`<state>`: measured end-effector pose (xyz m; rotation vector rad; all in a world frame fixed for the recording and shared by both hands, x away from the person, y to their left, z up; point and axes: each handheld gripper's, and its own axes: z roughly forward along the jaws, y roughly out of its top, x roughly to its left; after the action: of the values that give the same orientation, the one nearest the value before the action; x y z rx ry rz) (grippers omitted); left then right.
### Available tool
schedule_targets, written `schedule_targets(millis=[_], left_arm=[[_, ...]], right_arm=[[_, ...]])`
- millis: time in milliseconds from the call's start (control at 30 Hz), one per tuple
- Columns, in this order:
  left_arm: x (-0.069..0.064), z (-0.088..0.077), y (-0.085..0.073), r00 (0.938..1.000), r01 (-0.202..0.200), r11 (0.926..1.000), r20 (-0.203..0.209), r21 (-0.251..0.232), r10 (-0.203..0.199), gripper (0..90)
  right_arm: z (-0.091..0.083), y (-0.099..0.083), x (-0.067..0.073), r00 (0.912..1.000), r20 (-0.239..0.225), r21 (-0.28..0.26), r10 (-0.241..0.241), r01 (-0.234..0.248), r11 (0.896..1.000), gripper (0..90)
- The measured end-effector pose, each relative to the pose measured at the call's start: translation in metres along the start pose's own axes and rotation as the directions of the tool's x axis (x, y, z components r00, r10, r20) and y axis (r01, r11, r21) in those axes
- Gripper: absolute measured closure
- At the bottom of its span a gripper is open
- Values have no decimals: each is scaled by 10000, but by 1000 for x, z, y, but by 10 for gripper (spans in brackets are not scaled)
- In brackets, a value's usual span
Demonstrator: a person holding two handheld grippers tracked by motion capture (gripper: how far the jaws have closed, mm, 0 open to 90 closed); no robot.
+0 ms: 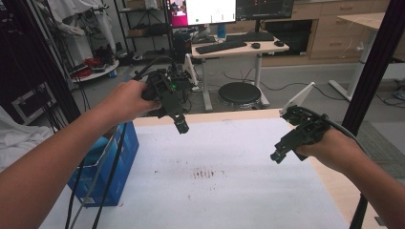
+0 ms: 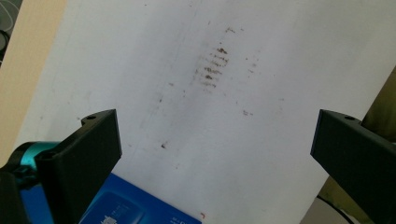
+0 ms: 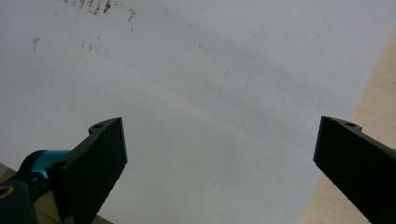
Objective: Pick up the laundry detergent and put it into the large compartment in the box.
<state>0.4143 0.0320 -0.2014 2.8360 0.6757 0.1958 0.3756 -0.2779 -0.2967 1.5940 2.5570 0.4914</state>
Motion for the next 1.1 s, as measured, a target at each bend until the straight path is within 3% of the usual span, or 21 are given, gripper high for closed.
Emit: schedule_targets(millis=[100,200,500,833,1100], left_arm=[[-3,3,6,9998,-188,9998,73,-111,189,18],[-8,7,12,9970,-769,9970,65,-33,769,18],[-17,27,24,9905,-1353,9907,251,127,1349,18],[-18,51,22,9879,-1448,9885,618,437,1420,18],[-15,56,19,9888,-1368,9893,680,505,1332,18]], right_arm=[[0,1,1,10000,-57,-32,-25,25,10000,17],[0,0,1,9999,-88,-77,-66,66,9999,17],[1,1,1,9998,-145,-21,-133,133,9999,17],[6,4,1,9996,-158,109,-230,232,9997,17],[11,6,2,9994,-197,159,-302,305,9994,17]])
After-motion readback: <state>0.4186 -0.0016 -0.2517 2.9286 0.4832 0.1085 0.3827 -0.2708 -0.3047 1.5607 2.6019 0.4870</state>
